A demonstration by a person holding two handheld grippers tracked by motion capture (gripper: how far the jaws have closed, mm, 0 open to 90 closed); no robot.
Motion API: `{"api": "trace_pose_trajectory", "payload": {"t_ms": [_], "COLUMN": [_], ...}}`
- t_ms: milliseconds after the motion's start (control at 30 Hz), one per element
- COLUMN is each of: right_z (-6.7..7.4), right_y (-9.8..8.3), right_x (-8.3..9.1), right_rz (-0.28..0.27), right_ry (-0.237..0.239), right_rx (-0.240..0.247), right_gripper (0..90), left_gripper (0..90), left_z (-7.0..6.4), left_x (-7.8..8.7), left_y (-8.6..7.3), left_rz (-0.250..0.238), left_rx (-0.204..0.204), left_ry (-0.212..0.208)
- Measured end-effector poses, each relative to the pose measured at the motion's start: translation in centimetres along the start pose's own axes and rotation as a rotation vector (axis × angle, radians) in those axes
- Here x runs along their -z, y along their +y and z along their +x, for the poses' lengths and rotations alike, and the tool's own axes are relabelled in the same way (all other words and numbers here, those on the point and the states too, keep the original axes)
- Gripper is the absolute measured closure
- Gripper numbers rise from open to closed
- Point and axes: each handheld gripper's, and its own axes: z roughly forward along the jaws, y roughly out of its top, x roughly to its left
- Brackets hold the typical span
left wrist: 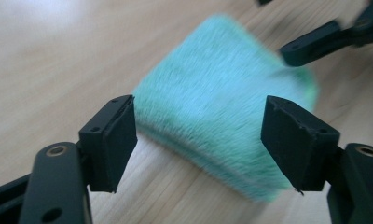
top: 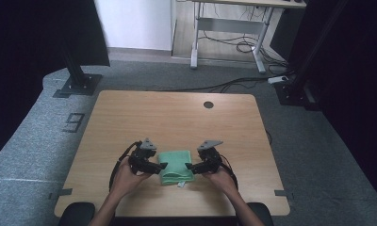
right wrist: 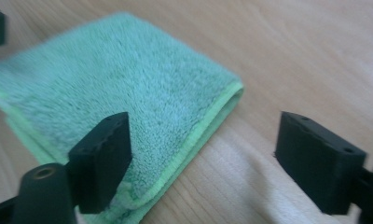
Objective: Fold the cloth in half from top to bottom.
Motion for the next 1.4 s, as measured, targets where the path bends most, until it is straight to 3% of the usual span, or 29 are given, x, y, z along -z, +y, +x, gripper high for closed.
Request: {"api": "trace_pose_trajectory", "payload": {"t_ms": [133,333,567,767,1033,1400], "right_z": [0.4,0.9,1.1,1.6,2.5,2.1], "right_y": [-0.9,-2.1,-3.0,-3.2,-3.3,-3.1], "right_x": [-0.3,0.5,0.2,0.2,0.4,-0.1], "right_rz": [0.026,0.043,0.047,0.044,0.042,0.036], "right_ry": [-0.021,-0.030,-0.050,-0.065,-0.070,-0.107], "right_rx": [-0.004,0.020,0.033,0.032,0.050,0.053], "right_gripper": [14.5,14.4,14.0,15.9,17.4,14.7], "left_gripper": [24.4,24.5,24.8,25.0,23.9,22.9], "left_z": [-0.3,-1.0,-0.9,-0.8,0.2,1.4], "left_x": [-1.0,-1.1,-2.1,-2.3,-2.6,-3.4], "left_y": [-1.5,-2.9,-3.8,-3.9,-3.7,-2.9], "left_rz": [0.038,0.041,0.054,0.047,0.029,0.008], "left_rx": [0.000,0.003,0.015,-0.008,0.001,0.006], "left_ry": [0.015,0.033,0.053,0.079,0.088,0.105]}}
